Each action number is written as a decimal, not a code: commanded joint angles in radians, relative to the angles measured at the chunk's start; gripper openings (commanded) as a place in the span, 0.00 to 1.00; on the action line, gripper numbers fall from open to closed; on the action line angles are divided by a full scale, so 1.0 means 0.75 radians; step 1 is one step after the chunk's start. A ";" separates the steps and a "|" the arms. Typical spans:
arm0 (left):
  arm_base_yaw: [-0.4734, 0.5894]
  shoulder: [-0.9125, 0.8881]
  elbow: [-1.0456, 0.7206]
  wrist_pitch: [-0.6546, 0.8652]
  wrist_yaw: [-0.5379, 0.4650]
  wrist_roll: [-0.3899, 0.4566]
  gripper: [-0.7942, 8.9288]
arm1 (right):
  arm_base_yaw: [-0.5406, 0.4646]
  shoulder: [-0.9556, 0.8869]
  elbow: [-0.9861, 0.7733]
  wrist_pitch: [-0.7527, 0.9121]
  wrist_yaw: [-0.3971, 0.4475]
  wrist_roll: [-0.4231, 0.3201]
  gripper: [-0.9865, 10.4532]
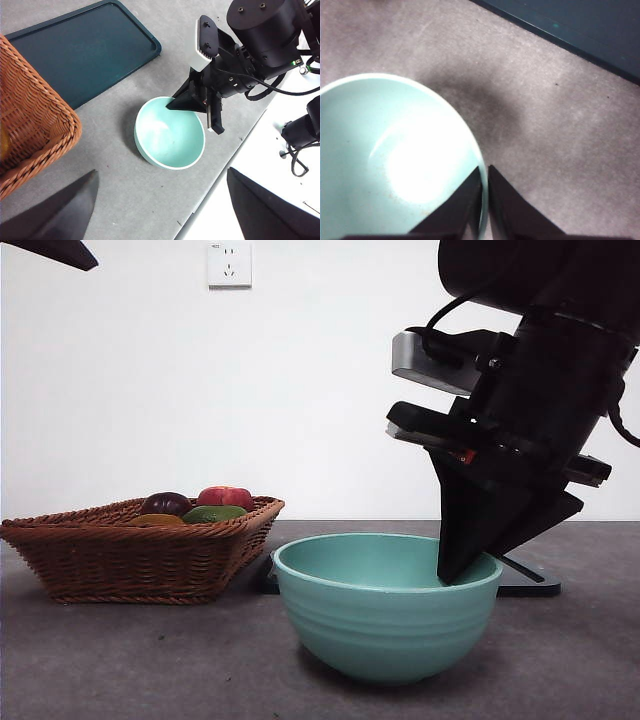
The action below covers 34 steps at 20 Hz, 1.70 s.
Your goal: Pick up the wifruite, put it on the bowl, pick up the plate, put it on desk
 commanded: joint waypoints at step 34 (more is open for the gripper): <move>-0.006 0.009 0.018 -0.024 0.007 0.020 0.50 | 0.014 -0.673 0.413 -0.787 -0.354 -0.057 0.32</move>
